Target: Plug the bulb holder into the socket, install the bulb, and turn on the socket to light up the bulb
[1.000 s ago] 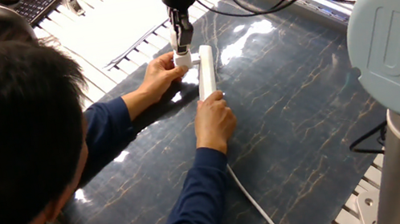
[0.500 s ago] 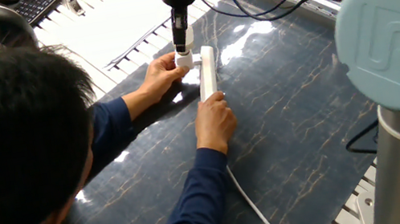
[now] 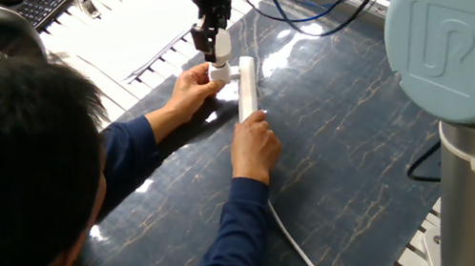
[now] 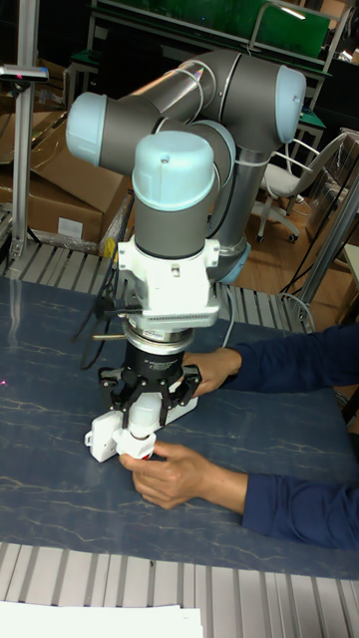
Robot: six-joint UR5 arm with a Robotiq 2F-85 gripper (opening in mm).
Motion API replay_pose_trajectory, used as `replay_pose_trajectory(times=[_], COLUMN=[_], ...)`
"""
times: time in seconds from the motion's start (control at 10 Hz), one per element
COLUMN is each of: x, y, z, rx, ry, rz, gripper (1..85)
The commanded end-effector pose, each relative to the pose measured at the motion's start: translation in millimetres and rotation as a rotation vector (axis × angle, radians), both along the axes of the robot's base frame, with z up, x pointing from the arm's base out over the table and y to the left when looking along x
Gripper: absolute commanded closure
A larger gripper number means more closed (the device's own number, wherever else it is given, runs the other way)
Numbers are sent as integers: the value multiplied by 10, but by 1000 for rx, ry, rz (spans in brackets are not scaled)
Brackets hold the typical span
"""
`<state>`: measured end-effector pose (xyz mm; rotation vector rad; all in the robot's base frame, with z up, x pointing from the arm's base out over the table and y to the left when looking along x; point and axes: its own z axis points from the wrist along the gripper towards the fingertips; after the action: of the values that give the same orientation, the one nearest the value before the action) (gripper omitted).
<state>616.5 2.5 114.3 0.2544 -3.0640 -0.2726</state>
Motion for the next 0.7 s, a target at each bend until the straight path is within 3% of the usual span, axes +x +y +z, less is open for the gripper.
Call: replay_pose_trajectory(times=[0.0, 0.2, 0.4, 0.5, 0.6], x=[-5, -4, 1, 55, 108], y=[104, 106, 117, 159, 181], z=[47, 38, 36, 39, 42], rx=[0, -4, 3, 35, 55], ry=[75, 82, 78, 47, 15], rz=[-258, -284, -272, -237, -202], gripper=[847, 847, 773, 623, 373])
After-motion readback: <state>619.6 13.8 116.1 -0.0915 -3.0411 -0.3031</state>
